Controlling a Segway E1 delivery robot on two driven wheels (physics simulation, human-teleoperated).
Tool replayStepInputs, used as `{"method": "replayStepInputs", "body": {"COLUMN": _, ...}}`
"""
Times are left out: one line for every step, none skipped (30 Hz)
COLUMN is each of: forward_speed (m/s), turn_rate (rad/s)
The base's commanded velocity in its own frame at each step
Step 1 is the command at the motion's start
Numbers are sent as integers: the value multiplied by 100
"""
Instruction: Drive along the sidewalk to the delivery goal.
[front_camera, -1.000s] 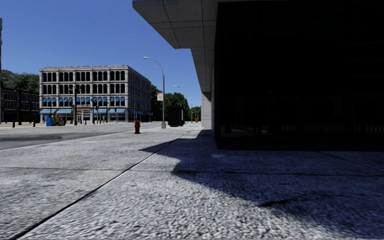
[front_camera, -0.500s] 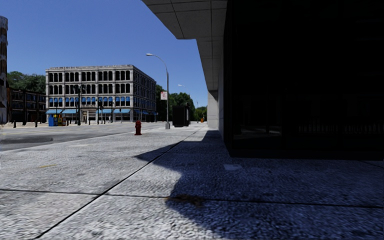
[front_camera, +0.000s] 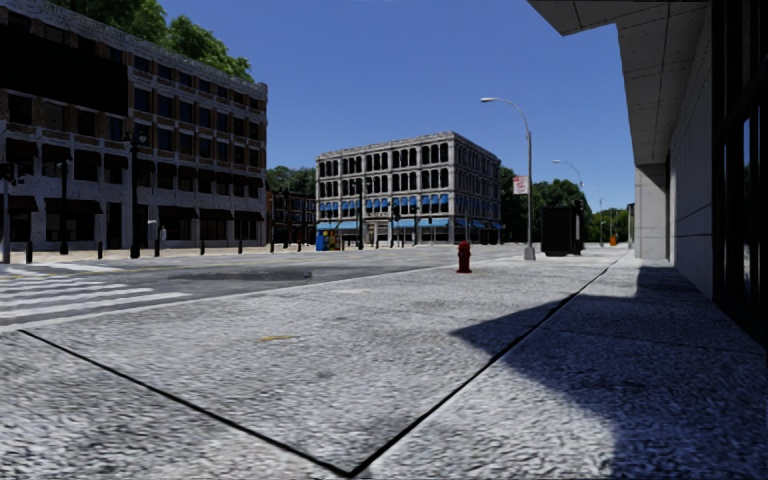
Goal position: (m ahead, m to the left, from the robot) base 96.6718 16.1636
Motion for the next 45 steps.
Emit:
{"method": "replayStepInputs", "body": {"forward_speed": 200, "turn_rate": 120}}
{"method": "replayStepInputs", "body": {"forward_speed": 200, "turn_rate": 120}}
{"method": "replayStepInputs", "body": {"forward_speed": 200, "turn_rate": 120}}
{"method": "replayStepInputs", "body": {"forward_speed": 200, "turn_rate": 120}}
{"method": "replayStepInputs", "body": {"forward_speed": 200, "turn_rate": 120}}
{"method": "replayStepInputs", "body": {"forward_speed": 200, "turn_rate": 120}}
{"method": "replayStepInputs", "body": {"forward_speed": 200, "turn_rate": 120}}
{"method": "replayStepInputs", "body": {"forward_speed": 200, "turn_rate": 49}}
{"method": "replayStepInputs", "body": {"forward_speed": 200, "turn_rate": 7}}
{"method": "replayStepInputs", "body": {"forward_speed": 200, "turn_rate": 2}}
{"method": "replayStepInputs", "body": {"forward_speed": 200, "turn_rate": 0}}
{"method": "replayStepInputs", "body": {"forward_speed": 200, "turn_rate": 0}}
{"method": "replayStepInputs", "body": {"forward_speed": 200, "turn_rate": 0}}
{"method": "replayStepInputs", "body": {"forward_speed": 200, "turn_rate": 0}}
{"method": "replayStepInputs", "body": {"forward_speed": 200, "turn_rate": 0}}
{"method": "replayStepInputs", "body": {"forward_speed": 200, "turn_rate": 0}}
{"method": "replayStepInputs", "body": {"forward_speed": 200, "turn_rate": 0}}
{"method": "replayStepInputs", "body": {"forward_speed": 200, "turn_rate": 0}}
{"method": "replayStepInputs", "body": {"forward_speed": 200, "turn_rate": 0}}
{"method": "replayStepInputs", "body": {"forward_speed": 200, "turn_rate": 0}}
{"method": "replayStepInputs", "body": {"forward_speed": 200, "turn_rate": 0}}
{"method": "replayStepInputs", "body": {"forward_speed": 200, "turn_rate": 0}}
{"method": "replayStepInputs", "body": {"forward_speed": 200, "turn_rate": 0}}
{"method": "replayStepInputs", "body": {"forward_speed": 200, "turn_rate": 0}}
{"method": "replayStepInputs", "body": {"forward_speed": 200, "turn_rate": 0}}
{"method": "replayStepInputs", "body": {"forward_speed": 200, "turn_rate": 0}}
{"method": "replayStepInputs", "body": {"forward_speed": 200, "turn_rate": 0}}
{"method": "replayStepInputs", "body": {"forward_speed": 200, "turn_rate": 0}}
{"method": "replayStepInputs", "body": {"forward_speed": 200, "turn_rate": 0}}
{"method": "replayStepInputs", "body": {"forward_speed": 200, "turn_rate": 0}}
{"method": "replayStepInputs", "body": {"forward_speed": 200, "turn_rate": 0}}
{"method": "replayStepInputs", "body": {"forward_speed": 200, "turn_rate": 0}}
{"method": "replayStepInputs", "body": {"forward_speed": 200, "turn_rate": 0}}
{"method": "replayStepInputs", "body": {"forward_speed": 200, "turn_rate": 0}}
{"method": "replayStepInputs", "body": {"forward_speed": 200, "turn_rate": 7}}
{"method": "replayStepInputs", "body": {"forward_speed": 200, "turn_rate": 7}}
{"method": "replayStepInputs", "body": {"forward_speed": 200, "turn_rate": 58}}
{"method": "replayStepInputs", "body": {"forward_speed": 200, "turn_rate": 83}}
{"method": "replayStepInputs", "body": {"forward_speed": 200, "turn_rate": 120}}
{"method": "replayStepInputs", "body": {"forward_speed": 200, "turn_rate": 120}}
{"method": "replayStepInputs", "body": {"forward_speed": 200, "turn_rate": 120}}
{"method": "replayStepInputs", "body": {"forward_speed": 200, "turn_rate": 120}}
{"method": "replayStepInputs", "body": {"forward_speed": 200, "turn_rate": 120}}
{"method": "replayStepInputs", "body": {"forward_speed": 200, "turn_rate": 120}}
{"method": "replayStepInputs", "body": {"forward_speed": 200, "turn_rate": 78}}
